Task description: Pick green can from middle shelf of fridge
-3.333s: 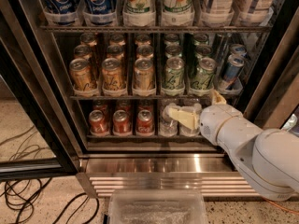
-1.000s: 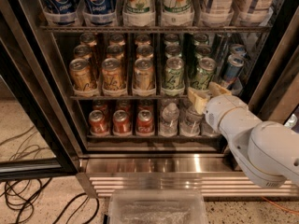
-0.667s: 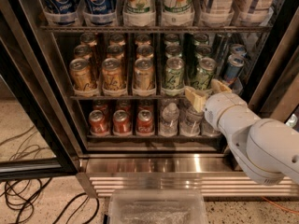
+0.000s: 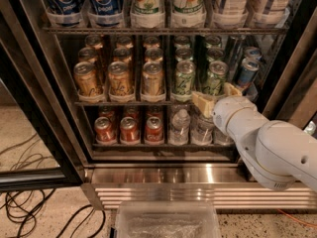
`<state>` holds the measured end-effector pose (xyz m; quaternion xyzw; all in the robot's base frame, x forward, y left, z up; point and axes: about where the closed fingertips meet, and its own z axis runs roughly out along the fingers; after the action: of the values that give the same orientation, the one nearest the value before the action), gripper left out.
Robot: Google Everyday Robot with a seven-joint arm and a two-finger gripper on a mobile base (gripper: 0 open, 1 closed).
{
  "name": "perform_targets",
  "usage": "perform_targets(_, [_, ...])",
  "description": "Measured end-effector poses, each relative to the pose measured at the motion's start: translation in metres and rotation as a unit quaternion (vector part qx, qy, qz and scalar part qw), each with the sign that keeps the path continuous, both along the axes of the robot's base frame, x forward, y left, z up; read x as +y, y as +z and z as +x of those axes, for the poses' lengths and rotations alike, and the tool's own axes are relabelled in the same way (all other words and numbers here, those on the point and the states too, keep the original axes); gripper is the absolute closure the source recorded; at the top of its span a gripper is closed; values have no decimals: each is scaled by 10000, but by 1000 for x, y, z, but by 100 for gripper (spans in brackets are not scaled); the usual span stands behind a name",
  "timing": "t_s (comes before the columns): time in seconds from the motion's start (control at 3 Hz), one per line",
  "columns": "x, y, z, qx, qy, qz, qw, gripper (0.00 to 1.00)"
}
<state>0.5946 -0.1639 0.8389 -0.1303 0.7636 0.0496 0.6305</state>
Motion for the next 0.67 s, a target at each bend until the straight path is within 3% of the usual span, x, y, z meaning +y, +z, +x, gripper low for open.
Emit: perform_targets(0.67, [3, -9, 15, 168, -80, -58, 9998, 46])
